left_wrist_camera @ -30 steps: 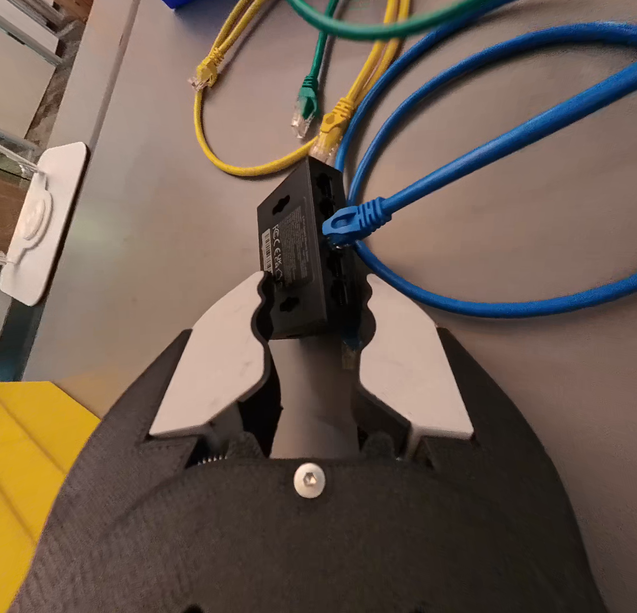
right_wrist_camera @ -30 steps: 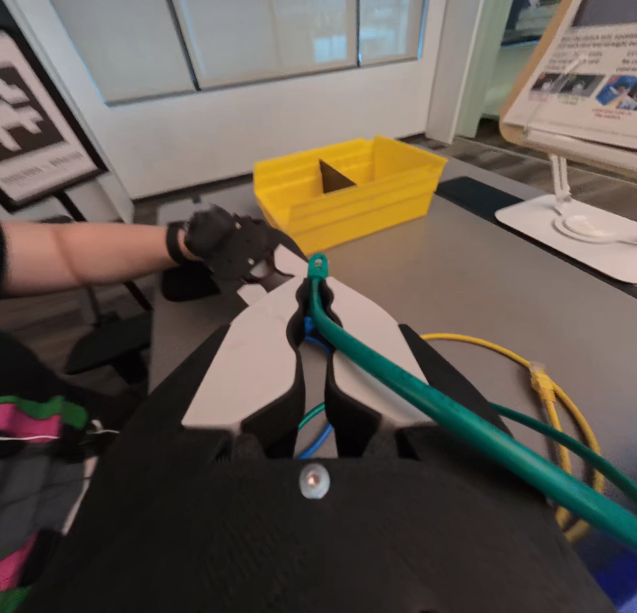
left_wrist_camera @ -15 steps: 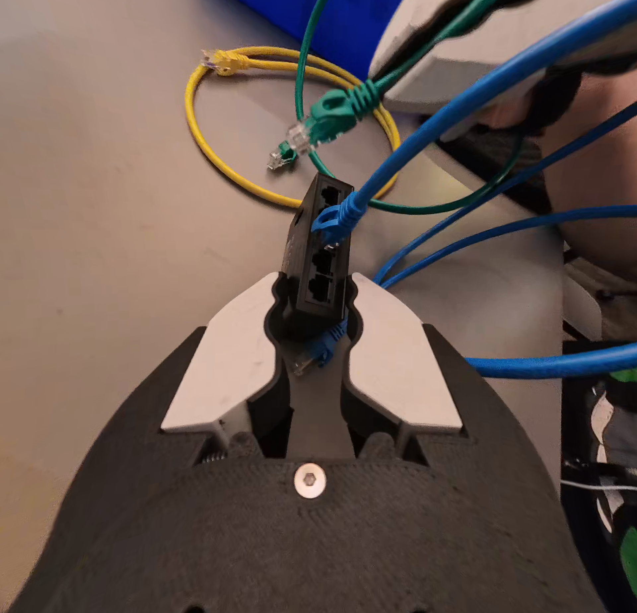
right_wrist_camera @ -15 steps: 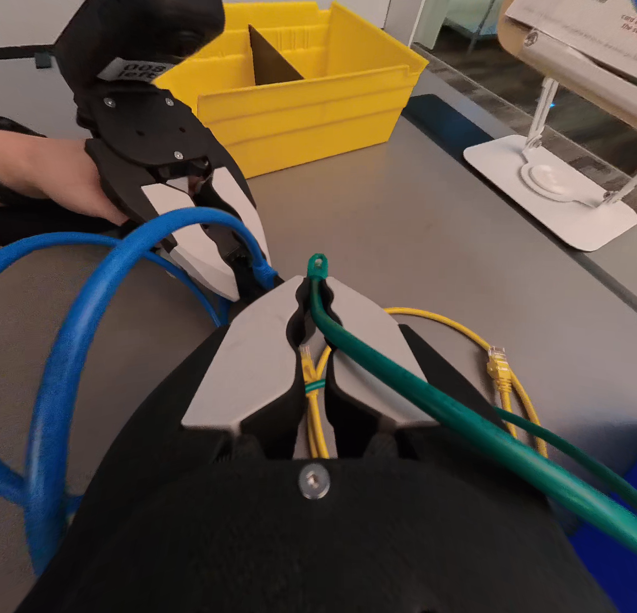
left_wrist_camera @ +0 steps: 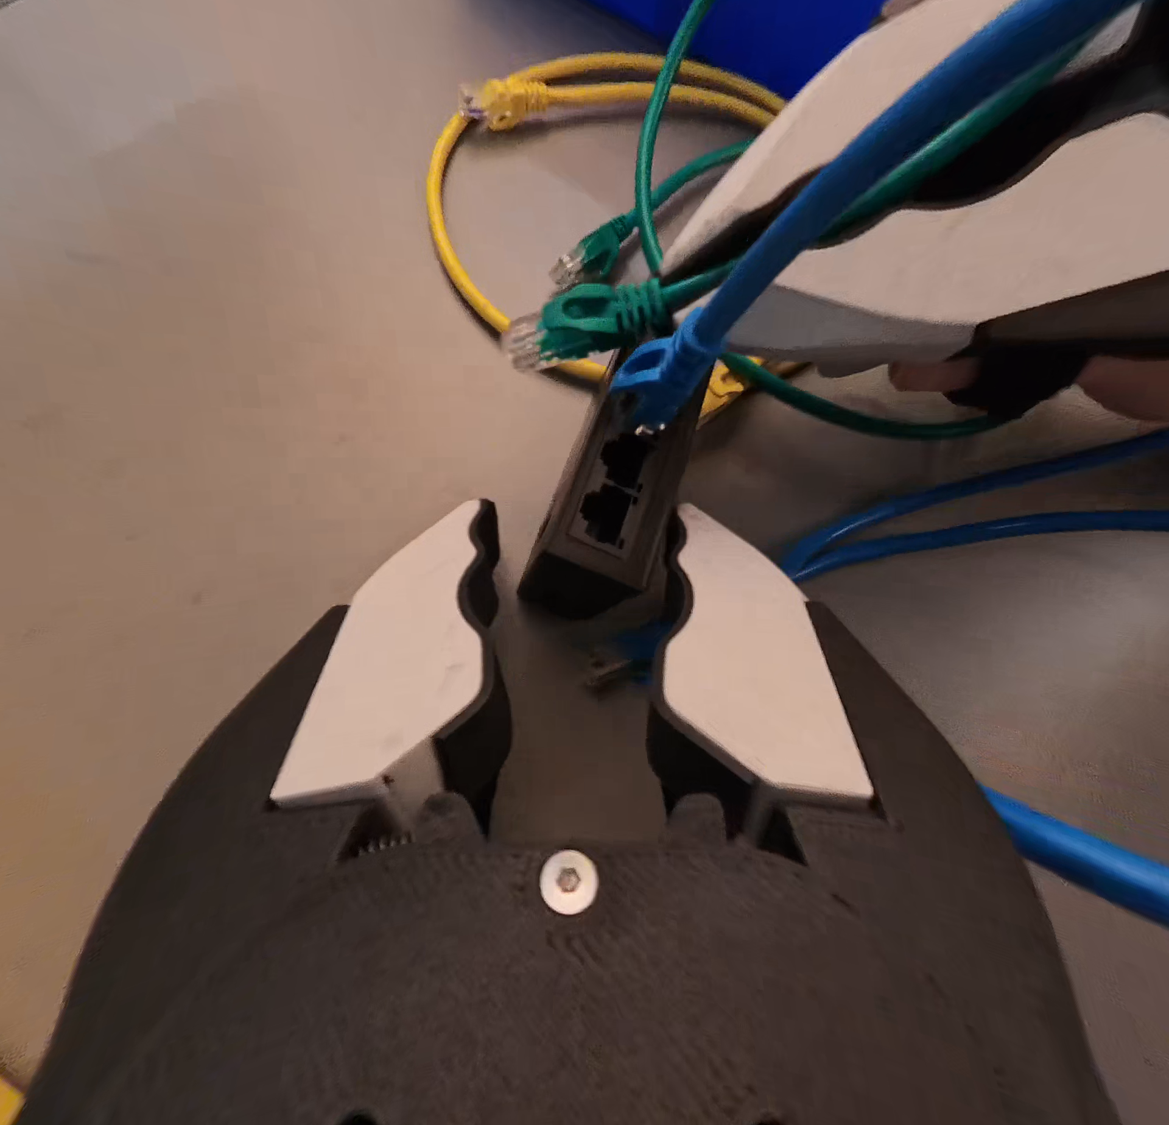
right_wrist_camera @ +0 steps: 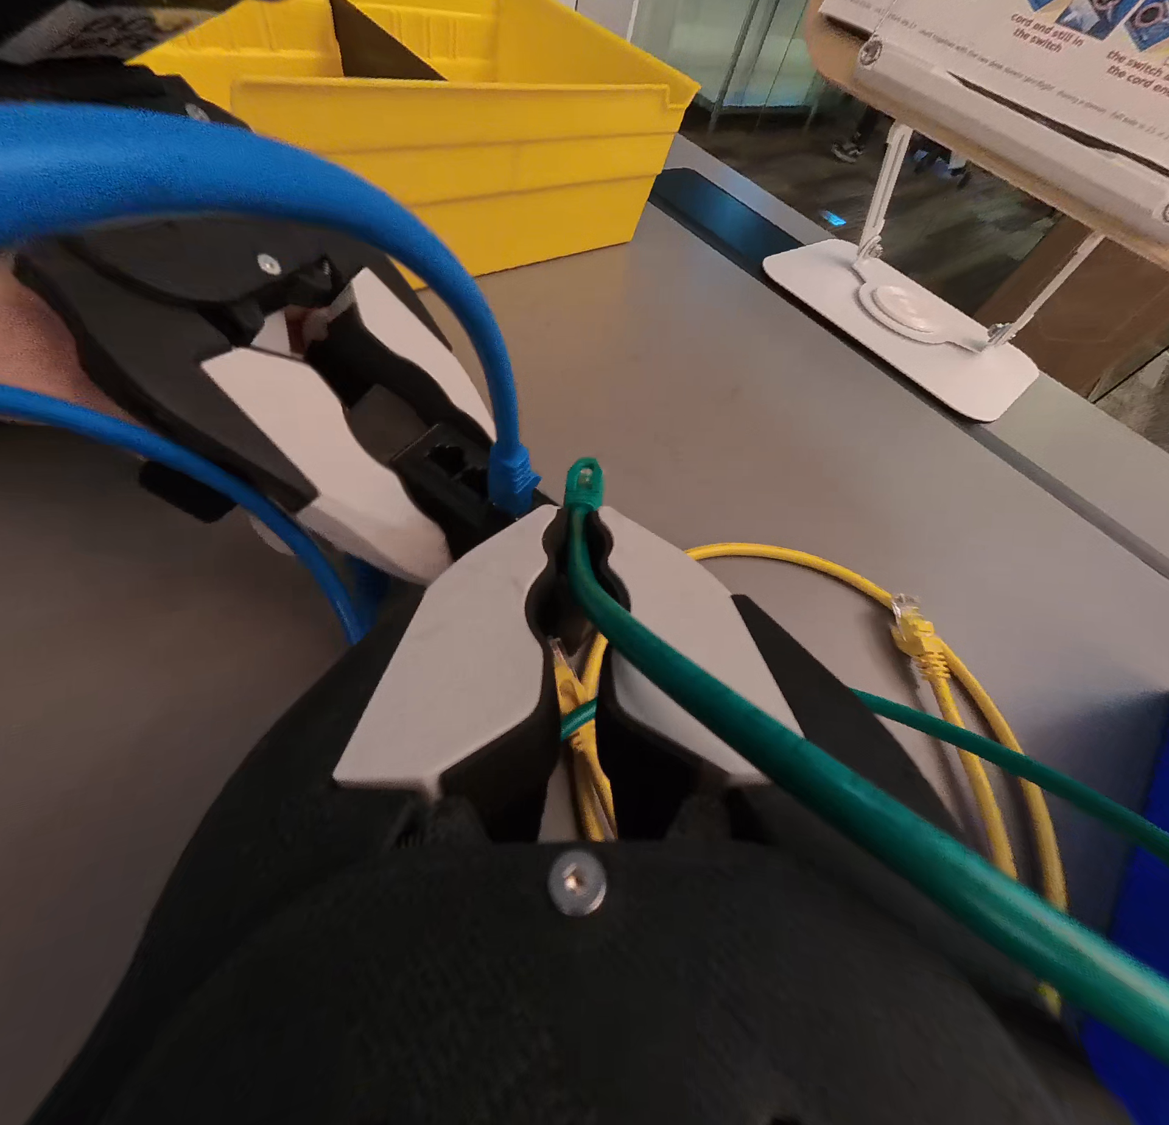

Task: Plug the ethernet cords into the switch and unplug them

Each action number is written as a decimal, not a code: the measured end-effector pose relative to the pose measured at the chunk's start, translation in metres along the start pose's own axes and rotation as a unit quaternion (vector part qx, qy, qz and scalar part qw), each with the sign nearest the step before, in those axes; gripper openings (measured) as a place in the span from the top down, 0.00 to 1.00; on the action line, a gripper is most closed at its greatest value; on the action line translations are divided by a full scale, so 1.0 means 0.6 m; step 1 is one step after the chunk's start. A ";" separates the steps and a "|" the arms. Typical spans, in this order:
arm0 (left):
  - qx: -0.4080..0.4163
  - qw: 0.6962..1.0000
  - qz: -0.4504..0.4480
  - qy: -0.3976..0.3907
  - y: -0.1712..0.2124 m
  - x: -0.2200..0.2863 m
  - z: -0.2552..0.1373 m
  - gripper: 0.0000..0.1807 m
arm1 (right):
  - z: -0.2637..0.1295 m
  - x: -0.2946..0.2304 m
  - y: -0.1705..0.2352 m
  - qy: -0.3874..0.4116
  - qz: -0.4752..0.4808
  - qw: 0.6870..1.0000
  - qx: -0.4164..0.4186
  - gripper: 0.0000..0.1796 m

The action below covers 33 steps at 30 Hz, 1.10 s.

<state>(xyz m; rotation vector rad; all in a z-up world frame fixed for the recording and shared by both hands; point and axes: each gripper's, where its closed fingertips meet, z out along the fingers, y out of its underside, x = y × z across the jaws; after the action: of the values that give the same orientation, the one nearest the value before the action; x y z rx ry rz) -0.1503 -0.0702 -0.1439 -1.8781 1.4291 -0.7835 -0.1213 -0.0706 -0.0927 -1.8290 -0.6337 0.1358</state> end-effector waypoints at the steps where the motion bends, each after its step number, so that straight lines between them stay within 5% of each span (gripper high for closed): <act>1: -0.002 1.000 0.012 -0.002 -0.002 0.001 0.004 0.70 | 0.002 -0.001 0.003 -0.002 0.003 1.000 0.001 0.96; 11: -0.051 0.997 0.062 0.022 -0.003 0.005 0.044 0.62 | 0.008 0.005 0.006 -0.009 0.027 1.000 0.011 0.96; 15: -0.039 0.997 0.054 0.049 -0.006 0.014 0.038 0.76 | 0.007 0.004 0.005 -0.015 0.032 0.999 0.016 0.96; 28: -0.050 0.995 0.086 0.029 0.005 0.002 0.034 0.75 | 0.012 0.009 0.008 -0.022 0.048 0.998 0.016 0.96; 33: -0.046 0.994 0.092 0.044 0.003 0.008 0.033 0.83 | 0.012 0.009 0.007 -0.021 0.048 0.998 0.017 0.96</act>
<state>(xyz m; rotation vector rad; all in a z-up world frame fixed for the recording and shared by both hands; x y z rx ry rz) -0.1353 -0.0726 -0.1572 -1.7658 1.6921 -0.7284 -0.1179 -0.0630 -0.0981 -1.8289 -0.5691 0.2480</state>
